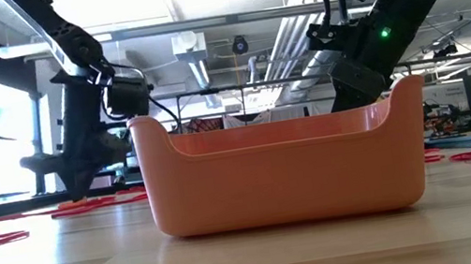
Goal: Sort rubber bands into baskets
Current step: Put the orange rubber band into the green bin
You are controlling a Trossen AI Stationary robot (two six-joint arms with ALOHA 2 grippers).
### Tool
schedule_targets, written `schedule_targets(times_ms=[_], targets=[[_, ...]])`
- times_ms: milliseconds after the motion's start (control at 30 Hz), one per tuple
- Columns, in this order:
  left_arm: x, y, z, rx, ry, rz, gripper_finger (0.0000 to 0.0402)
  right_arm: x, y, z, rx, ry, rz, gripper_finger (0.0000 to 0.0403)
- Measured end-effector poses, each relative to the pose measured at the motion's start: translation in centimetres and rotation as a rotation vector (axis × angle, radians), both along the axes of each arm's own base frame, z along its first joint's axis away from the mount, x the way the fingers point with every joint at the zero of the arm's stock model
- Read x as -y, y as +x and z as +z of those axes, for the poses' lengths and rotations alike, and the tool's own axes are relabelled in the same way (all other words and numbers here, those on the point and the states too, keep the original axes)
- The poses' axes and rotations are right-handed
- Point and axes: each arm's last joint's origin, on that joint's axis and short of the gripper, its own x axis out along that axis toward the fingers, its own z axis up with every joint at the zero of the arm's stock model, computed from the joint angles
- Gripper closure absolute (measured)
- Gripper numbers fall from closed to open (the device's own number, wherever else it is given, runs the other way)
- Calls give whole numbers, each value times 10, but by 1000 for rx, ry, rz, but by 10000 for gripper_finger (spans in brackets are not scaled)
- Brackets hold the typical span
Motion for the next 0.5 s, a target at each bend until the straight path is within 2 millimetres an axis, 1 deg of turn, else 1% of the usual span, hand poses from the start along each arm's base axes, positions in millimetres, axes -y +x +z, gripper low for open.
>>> schedule_targets(times_ms=[233, 400, 500], targets=[[3, 17, 35, 128, 58, 87, 400, 0, 0, 0, -1, 0, 0, 403], [10, 42, 67, 305, 126, 228, 400, 0, 0, 0, -1, 0, 0, 403], [18, 60, 86, 434, 108, 288, 401, 0, 0, 0, 0, 0, 0, 403]])
